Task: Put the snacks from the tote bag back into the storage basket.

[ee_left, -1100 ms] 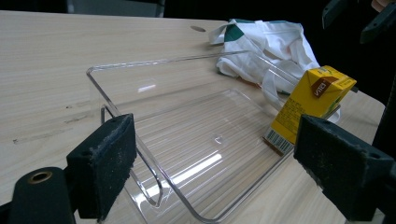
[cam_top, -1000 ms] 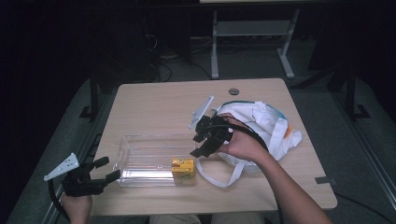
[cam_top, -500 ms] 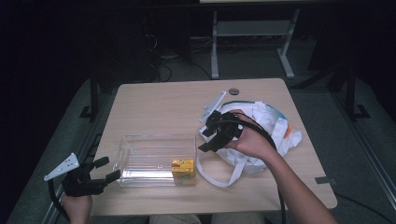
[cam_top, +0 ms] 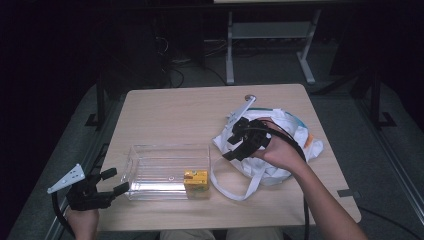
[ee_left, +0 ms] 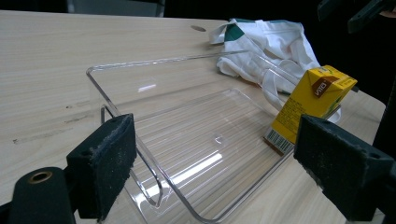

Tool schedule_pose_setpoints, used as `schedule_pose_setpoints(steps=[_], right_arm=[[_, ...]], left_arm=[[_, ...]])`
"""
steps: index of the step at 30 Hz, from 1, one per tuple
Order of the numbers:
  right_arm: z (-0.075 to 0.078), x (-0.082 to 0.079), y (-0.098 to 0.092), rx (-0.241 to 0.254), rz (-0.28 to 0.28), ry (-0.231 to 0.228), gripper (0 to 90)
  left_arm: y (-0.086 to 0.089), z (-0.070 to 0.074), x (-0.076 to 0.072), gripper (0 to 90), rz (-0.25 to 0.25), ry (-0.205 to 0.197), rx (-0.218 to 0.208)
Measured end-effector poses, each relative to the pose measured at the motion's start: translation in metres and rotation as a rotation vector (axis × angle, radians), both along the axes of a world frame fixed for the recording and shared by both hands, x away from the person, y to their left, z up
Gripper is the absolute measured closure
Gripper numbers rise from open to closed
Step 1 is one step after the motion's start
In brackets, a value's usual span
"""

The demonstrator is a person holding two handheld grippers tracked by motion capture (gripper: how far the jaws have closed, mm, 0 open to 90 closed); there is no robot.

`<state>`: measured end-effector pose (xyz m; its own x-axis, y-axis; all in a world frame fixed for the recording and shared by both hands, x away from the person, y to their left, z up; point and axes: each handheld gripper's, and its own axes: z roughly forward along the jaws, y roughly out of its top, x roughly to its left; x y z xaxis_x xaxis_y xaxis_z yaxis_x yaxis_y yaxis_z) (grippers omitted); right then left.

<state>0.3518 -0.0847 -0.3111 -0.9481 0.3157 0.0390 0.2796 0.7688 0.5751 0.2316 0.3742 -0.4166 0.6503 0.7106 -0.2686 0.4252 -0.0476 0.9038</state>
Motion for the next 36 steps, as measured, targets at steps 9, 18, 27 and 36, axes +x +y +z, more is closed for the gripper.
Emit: schedule_pose_setpoints(steps=[9, 18, 27, 36], right_arm=[[-0.004, 0.001, -0.017, 0.005, -0.041, 0.001, 40.1], [-0.007, 0.000, -0.033, 0.009, -0.072, 0.004, 39.7], [-0.010, -0.002, -0.050, 0.020, -0.110, 0.002, 38.6], [-0.014, -0.006, -0.069, 0.040, -0.156, 0.016, 38.5]], left_arm=[[-0.001, 0.000, 0.000, 12.7, 0.001, 0.004, -0.003], [-0.001, 0.000, 0.000, 12.7, 0.000, 0.004, 0.000], [-0.001, 0.000, 0.000, 12.7, 0.001, 0.004, 0.000], [-0.001, 0.000, 0.000, 12.8, 0.002, 0.004, 0.000]])
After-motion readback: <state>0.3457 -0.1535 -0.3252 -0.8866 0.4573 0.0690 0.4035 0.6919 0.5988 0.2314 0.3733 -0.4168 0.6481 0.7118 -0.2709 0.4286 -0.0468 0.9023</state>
